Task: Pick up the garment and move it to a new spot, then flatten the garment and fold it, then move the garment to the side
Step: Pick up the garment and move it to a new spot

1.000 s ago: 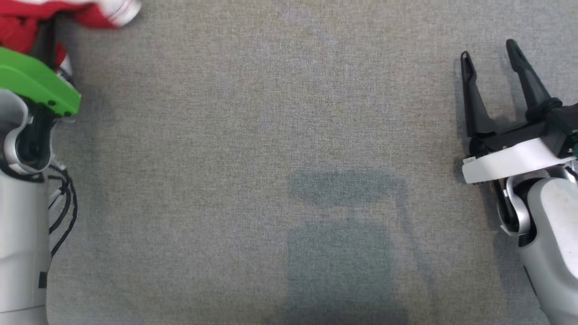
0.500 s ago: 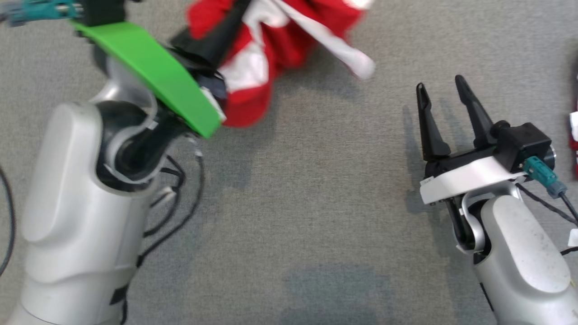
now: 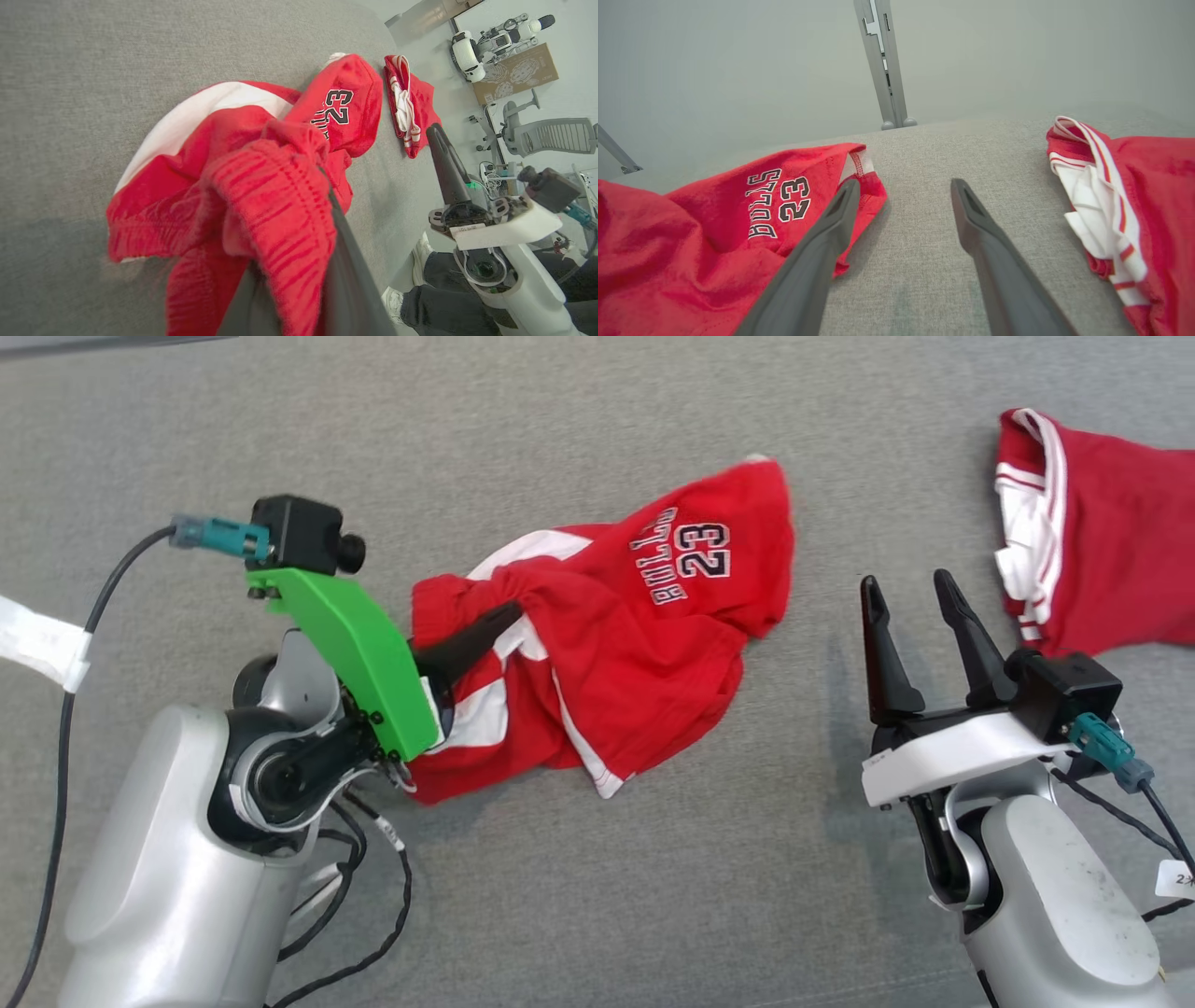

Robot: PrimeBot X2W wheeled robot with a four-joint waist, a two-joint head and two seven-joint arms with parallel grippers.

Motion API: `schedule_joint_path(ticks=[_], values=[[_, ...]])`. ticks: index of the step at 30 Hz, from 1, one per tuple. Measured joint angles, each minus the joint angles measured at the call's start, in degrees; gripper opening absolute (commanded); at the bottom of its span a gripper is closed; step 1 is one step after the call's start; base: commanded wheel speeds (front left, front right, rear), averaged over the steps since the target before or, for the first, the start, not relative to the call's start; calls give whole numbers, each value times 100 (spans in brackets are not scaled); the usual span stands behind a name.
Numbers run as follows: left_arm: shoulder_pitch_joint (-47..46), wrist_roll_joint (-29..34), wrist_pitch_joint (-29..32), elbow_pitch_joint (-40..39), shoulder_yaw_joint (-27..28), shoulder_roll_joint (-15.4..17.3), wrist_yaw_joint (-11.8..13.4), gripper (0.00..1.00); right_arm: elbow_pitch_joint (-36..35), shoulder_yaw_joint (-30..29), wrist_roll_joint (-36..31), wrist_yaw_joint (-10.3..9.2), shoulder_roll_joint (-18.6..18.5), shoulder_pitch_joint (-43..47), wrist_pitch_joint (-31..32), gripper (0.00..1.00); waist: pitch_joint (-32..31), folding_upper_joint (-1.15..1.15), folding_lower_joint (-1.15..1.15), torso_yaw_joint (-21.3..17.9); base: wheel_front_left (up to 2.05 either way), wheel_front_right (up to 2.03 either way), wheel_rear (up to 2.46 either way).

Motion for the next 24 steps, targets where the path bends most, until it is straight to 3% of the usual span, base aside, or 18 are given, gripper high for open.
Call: schedule_joint_path(ticks=[6, 10, 12, 13, 16, 24], values=[[48, 49, 62, 524, 272, 97, 375, 0, -91, 78, -34, 31, -65, 6, -4, 100, -150, 0, 0, -273, 0, 0, 0], [36, 270, -65, 800, 413, 276, 379, 0, -89, 698, -101, 412, -83, 2, 56, 100, -202, 0, 0, -407, 0, 0, 0], [33, 377, -175, 922, 503, 291, 379, 64, -49, 1096, -124, 646, -65, 25, 247, 100, -225, 0, 0, -461, 0, 0, 0], [30, 381, -221, 973, 535, 285, 379, 100, -33, 1258, -129, 740, -45, 62, 327, 100, -241, 0, 0, -478, 0, 0, 0], [19, 379, -324, 1033, 573, 216, 391, 100, 34, 1590, -120, 944, 18, 283, 542, 100, -290, 0, 0, -487, 0, 0, 0], [-93, 445, -560, 1017, 538, 136, 385, 100, 174, 2011, -192, 968, 36, 359, 804, 100, -361, 0, 0, -257, 0, 0, 0]])
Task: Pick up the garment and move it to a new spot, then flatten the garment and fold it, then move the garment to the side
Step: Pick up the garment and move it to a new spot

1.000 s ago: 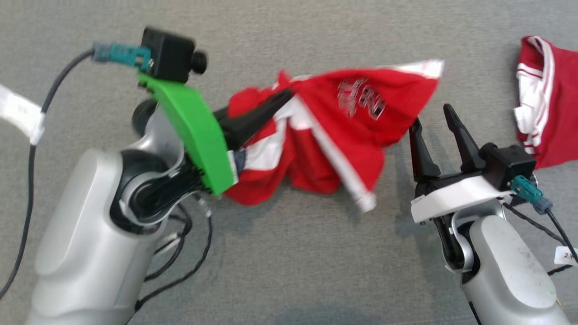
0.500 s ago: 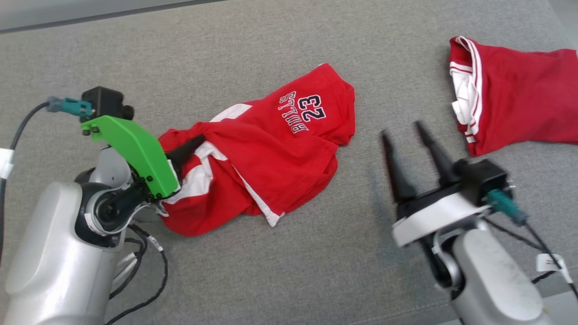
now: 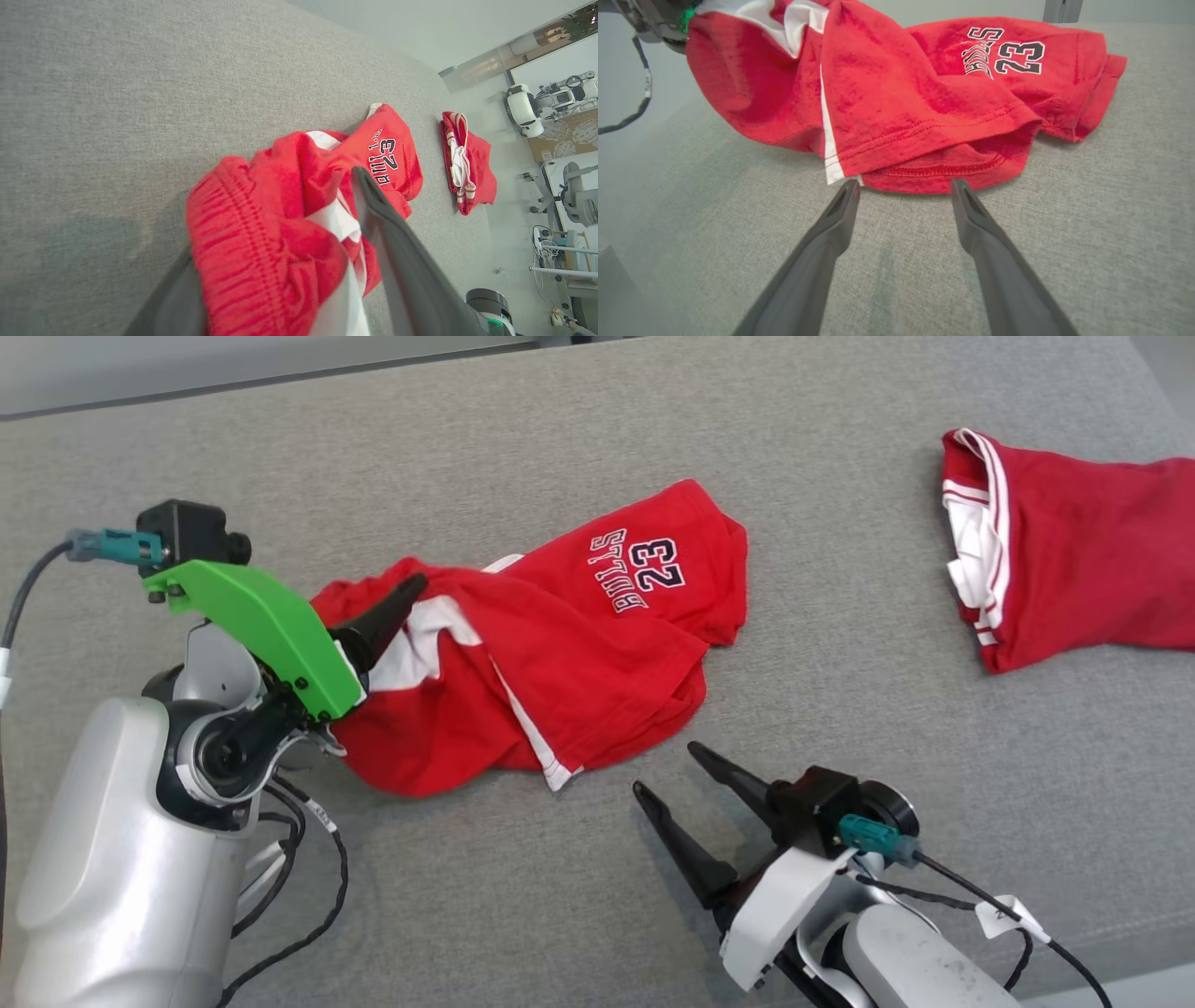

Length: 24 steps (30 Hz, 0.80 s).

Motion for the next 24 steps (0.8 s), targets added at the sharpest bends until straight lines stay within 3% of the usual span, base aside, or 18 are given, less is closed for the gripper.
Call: schedule_joint_path(ticks=[16, 24], values=[[-52, -135, -264, 41, 181, -247, -41, 100, 303, 479, 48, 48, 158, -244, 400, 100, -120, 0, 0, 834, 0, 0, 0], [-34, -135, -416, -5, 376, -180, -41, 100, 363, 517, 4, -10, 174, -580, 525, 100, 29, 0, 0, 908, 0, 0, 0]])
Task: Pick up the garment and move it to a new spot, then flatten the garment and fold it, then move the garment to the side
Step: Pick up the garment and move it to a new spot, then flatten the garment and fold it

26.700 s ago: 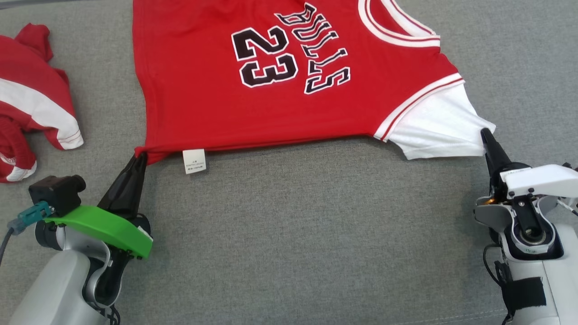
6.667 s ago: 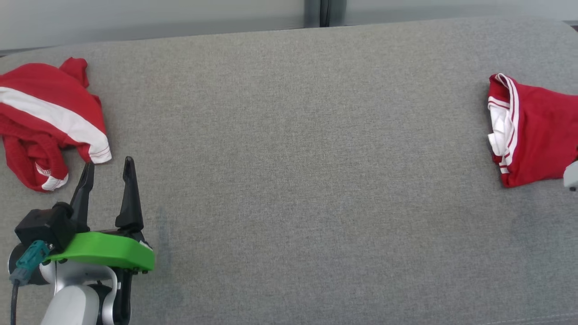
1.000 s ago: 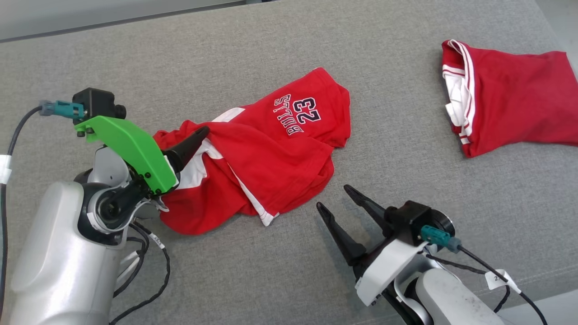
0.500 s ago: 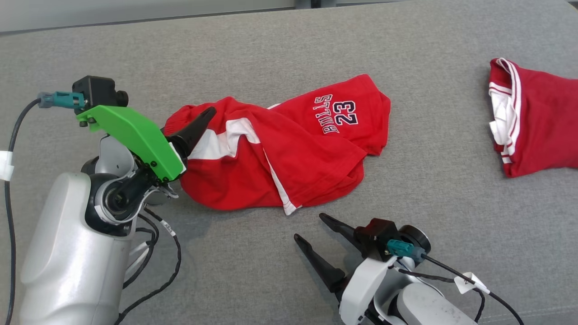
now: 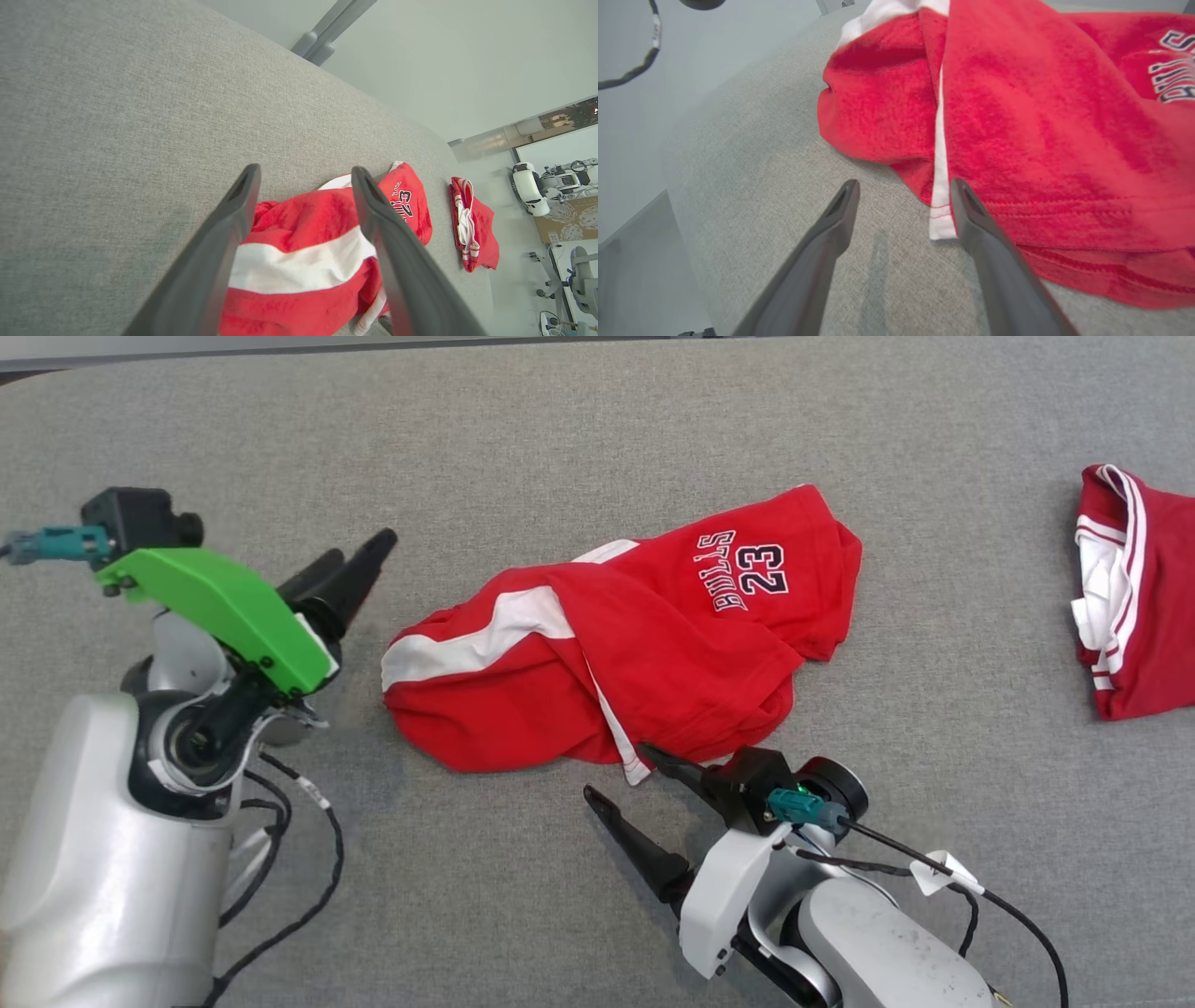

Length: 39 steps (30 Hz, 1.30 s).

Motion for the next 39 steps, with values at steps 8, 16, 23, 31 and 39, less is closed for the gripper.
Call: schedule_joint_path(ticks=[8, 16, 23, 31, 39], values=[[-12, 435, -672, -502, 472, 583, -43, 100, -25, 101, -2, -20, -2, 21, 167, 100, 20, 0, 0, -173, 0, 0, 0], [146, 938, -1284, -1157, 636, 756, -71, 100, -8, -71, 16, -257, -105, 288, 392, 100, 6, 0, 0, -185, 0, 0, 0], [534, 921, -1518, -1532, 683, 535, -15, 100, -53, -125, 27, -377, -65, 337, 434, 100, 120, 0, 0, 60, 0, 0, 0], [834, 981, -1667, -1814, 771, 555, 29, 100, -103, -137, 25, -401, -64, 205, 434, 100, 250, 0, 0, 285, 0, 0, 0], [1057, 981, -1727, -1972, 933, 564, 56, 100, -130, -114, 25, -402, -63, 191, 424, 72, 268, 0, 0, 267, 0, 0, 0]])
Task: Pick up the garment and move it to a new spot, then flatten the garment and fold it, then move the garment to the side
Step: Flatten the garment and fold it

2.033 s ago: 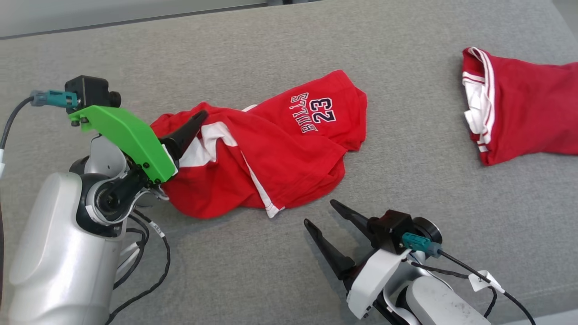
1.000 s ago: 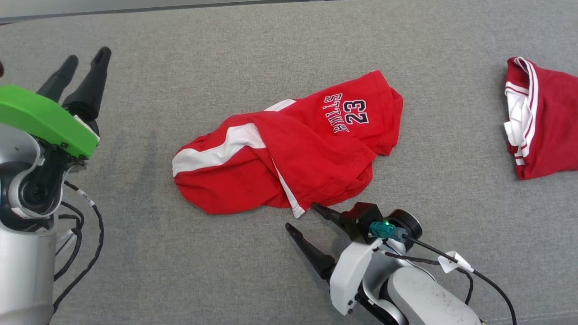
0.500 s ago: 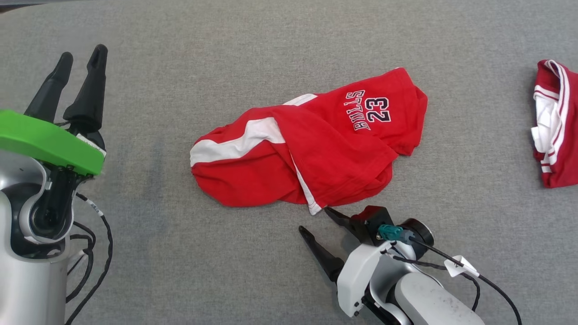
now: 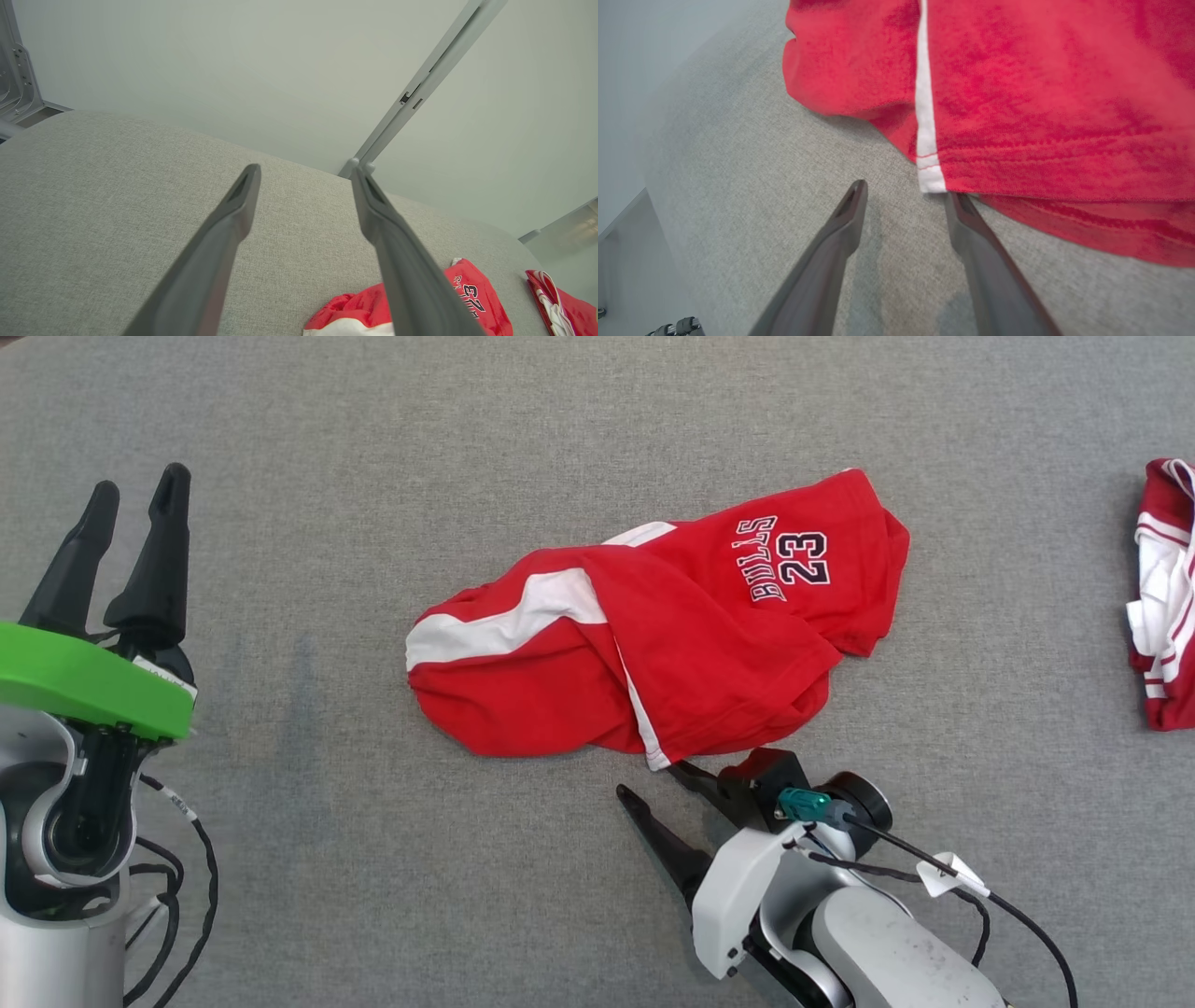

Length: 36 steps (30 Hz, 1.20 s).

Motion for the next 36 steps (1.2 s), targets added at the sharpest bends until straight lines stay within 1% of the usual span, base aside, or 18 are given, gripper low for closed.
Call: schedule_joint_path(ticks=[2, 3, 4, 5, 6, 7, 8, 9, 13, 16, 18, 20, 22, 25, 28, 30, 34, 36], values=[[57, 0, -8, -30, 27, 22, 20, 100, -1, -14, 0, -14, 13, -1, -45, 47, -5, 0, 0, -40, 0, 0, 0], [76, 0, -8, -46, 22, 19, 20, 100, -1, -24, 0, -45, 15, -2, -67, 43, -8, 0, 0, -59, 0, 0, 0], [92, 0, -5, -65, 7, 15, 20, 100, 0, -37, 0, -60, 13, -2, -67, 36, -13, 0, 0, -76, 0, 0, 0], [93, 0, -5, -85, -8, 9, 20, 100, -3, -60, 0, -82, 15, -2, -75, 24, -16, 0, 0, -89, 0, 0, 0], [94, 0, -5, -105, -18, 4, 20, 100, -8, -82, 0, -103, 15, -3, -118, 24, -19, 0, 0, -99, 0, 0, 0], [98, 0, -5, -114, -15, 4, 20, 100, -9, -96, 0, -103, 15, -7, -126, 4, -20, 0, 0, -108, 0, 0, 0], [104, 0, -4, -129, -15, 4, 20, 100, -9, -108, 0, -113, 15, -8, -133, 0, -22, 0, 0, -117, 0, 0, 0], [115, 0, -4, -142, -13, 5, 20, 100, -9, -116, 0, -147, 20, -8, -167, 0, -23, 0, 0, -128, 0, 0, 0], [263, 0, -3, -180, 76, 23, 24, 100, -49, -192, 74, -153, 30, -18, -288, 0, -34, 0, 0, -191, 0, 0, 0], [482, -8, 130, -110, 33, 43, 30, 100, -267, -514, 308, -164, 59, -30, -433, 0, -61, 0, 0, -266, 0, 0, 0], [746, -71, 291, -53, -80, 43, 30, 100, -450, -782, 415, -219, 3, -109, -512, 0, -85, 0, 0, -320, 0, 0, 0], [1027, -177, 419, 26, -229, 32, 30, 100, -657, -1072, 383, -332, -214, -311, -549, 0, -113, 0, 0, -377, 0, 0, 0], [1224, -281, 555, 98, -413, -41, 26, 100, -835, -1403, 386, -405, -550, -497, -546, 0, -145, 0, 0, -428, 0, 0, 0], [1330, -410, 625, 191, -631, -209, 11, 100, -972, -1796, 505, -407, -914, -554, -444, 0, -216, 0, 0, -467, 0, 0, 0], [1333, -431, 617, 240, -630, -243, 1, 100, -969, -2113, 492, -472, -1318, -553, -282, 0, -291, 0, 0, -478, 0, 0, 0], [1332, -495, 632, 237, -720, -292, -77, 100, -957, -2262, 525, -499, -1547, -541, -126, 0, -339, 0, 0, -476, 0, 0, 0], [1329, -534, 694, 259, -956, -454, -162, 100, -954, -2287, 723, -446, -1653, -359, 162, 0, -394, 0, 0, -420, 0, 0, 0], [1311, -695, 737, 310, -1012, -654, -165, 100, -950, -2295, 836, -446, -1673, -186, 254, 0, -406, 0, 0, -374, 0, 0, 0]])
